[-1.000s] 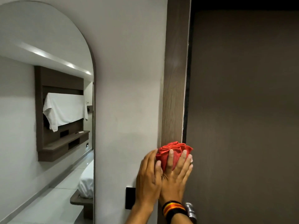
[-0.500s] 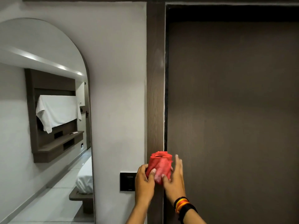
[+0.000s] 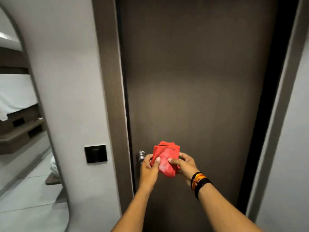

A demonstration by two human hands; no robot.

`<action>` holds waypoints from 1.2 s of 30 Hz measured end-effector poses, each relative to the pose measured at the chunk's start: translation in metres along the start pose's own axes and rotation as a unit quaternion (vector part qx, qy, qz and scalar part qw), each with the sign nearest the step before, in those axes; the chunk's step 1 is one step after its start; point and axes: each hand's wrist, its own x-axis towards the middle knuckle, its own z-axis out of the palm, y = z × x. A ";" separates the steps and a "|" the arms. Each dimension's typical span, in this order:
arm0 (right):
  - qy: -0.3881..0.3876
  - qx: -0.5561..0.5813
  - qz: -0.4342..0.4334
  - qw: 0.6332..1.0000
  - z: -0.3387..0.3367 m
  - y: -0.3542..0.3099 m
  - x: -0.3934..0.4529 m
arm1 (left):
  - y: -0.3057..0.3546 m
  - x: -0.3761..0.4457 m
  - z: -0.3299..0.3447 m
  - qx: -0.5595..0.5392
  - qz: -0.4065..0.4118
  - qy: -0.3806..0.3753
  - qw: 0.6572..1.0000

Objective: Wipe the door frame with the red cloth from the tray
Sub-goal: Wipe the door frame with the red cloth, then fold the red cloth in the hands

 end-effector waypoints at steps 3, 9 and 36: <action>0.042 0.012 -0.005 0.999 -0.061 0.010 -0.003 | -0.015 -0.013 0.048 0.022 -0.024 -0.040 0.999; 0.162 0.003 0.015 0.987 -0.193 0.052 -0.019 | -0.057 -0.056 0.152 0.095 -0.085 -0.159 0.979; 0.428 -0.113 0.333 0.833 -0.566 0.440 -0.148 | -0.422 -0.362 0.450 0.254 -0.259 -0.467 0.806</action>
